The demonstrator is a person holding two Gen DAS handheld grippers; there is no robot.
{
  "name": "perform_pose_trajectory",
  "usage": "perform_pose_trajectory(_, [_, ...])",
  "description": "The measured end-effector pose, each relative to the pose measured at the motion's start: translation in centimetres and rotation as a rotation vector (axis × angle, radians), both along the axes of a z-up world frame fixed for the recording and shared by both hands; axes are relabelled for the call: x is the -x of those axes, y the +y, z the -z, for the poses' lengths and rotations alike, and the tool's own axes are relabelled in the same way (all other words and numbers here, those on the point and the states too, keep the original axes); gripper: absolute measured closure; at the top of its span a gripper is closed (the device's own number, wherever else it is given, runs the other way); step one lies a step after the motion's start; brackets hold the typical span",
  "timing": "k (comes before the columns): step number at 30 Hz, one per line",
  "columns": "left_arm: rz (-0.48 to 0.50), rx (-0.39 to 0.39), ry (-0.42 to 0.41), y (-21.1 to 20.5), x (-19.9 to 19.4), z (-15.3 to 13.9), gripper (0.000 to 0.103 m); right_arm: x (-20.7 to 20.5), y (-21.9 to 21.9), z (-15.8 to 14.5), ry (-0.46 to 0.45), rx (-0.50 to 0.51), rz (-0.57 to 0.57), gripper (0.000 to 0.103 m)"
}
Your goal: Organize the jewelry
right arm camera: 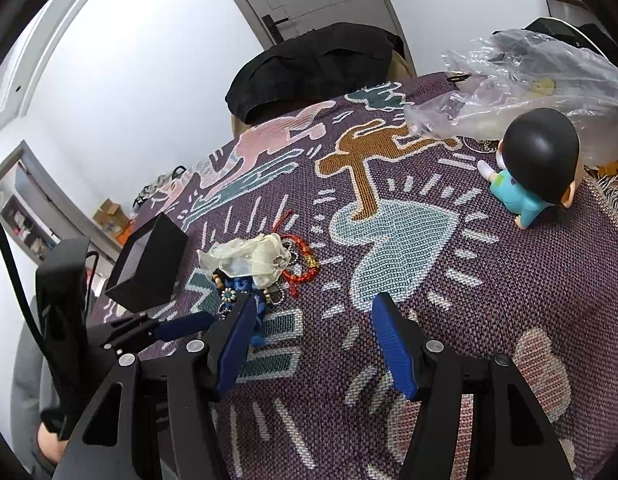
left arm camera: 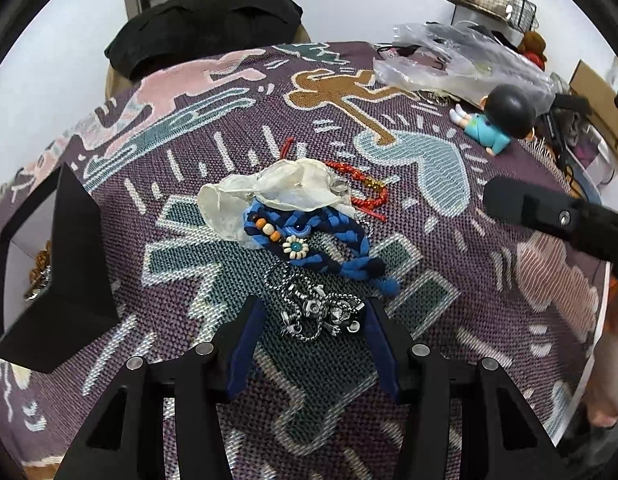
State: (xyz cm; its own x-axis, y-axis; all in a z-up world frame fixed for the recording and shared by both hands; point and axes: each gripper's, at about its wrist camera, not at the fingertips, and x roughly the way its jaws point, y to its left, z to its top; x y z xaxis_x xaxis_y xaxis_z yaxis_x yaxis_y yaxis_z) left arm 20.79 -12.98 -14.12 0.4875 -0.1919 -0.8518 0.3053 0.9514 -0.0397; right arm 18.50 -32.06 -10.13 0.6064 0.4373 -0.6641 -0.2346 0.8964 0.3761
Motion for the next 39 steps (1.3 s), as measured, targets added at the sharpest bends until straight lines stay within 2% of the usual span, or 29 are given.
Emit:
perform_pose_trajectory(7, [-0.022,-0.015,-0.013,-0.2,-0.9,0.1,0.051,0.1,0.7,0.0,-0.001,0.007,-0.015,0.042])
perform_pose_trajectory(9, [-0.005,-0.017,-0.022,-0.4,-0.8,0.0,0.061,0.1,0.8,0.0,-0.002,0.014,-0.015,0.042])
perform_pose_trajectory(13, [0.008,0.016,-0.018,0.4,-0.7,-0.3,0.064,0.0,1.0,0.2,0.001,0.027,-0.014,0.042])
perform_pose_trajectory(15, [-0.002,0.034,-0.037,1.1,-0.5,-0.9,0.087,-0.1,1.4,0.4,0.004,0.041,-0.016,0.042])
perform_pose_trajectory(17, [-0.011,0.044,-0.052,1.6,-0.3,-1.5,0.092,-0.2,1.9,0.7,0.01,0.05,-0.023,0.042])
perform_pose_trajectory(22, [-0.028,0.085,-0.076,3.3,-0.2,-2.9,0.095,-0.3,4.2,1.2,0.014,0.082,-0.063,0.042])
perform_pose_trajectory(25, [-0.043,0.12,-0.086,4.4,-0.1,-3.6,0.095,-0.6,5.6,1.7,0.034,0.096,-0.081,0.054])
perform_pose_trajectory(32, [-0.063,0.182,-0.124,6.6,0.5,-5.8,0.096,-1.1,8.5,3.3,0.076,0.161,-0.104,0.061])
perform_pose_trajectory(35, [-0.075,0.203,-0.153,7.5,0.8,-7.2,0.096,-1.0,9.5,3.3,0.053,0.214,-0.102,0.063])
perform_pose_trajectory(36, [-0.078,0.21,-0.16,7.8,0.8,-7.6,0.096,-1.0,9.6,3.3,0.05,0.224,-0.108,0.081])
perform_pose_trajectory(37, [-0.08,0.217,-0.167,8.1,0.9,-8.0,0.096,-1.2,9.9,3.5,0.055,0.232,-0.118,0.093])
perform_pose_trajectory(39, [-0.086,0.234,-0.188,8.8,1.0,-9.1,0.096,-0.9,10.0,3.0,0.018,0.241,-0.121,0.094])
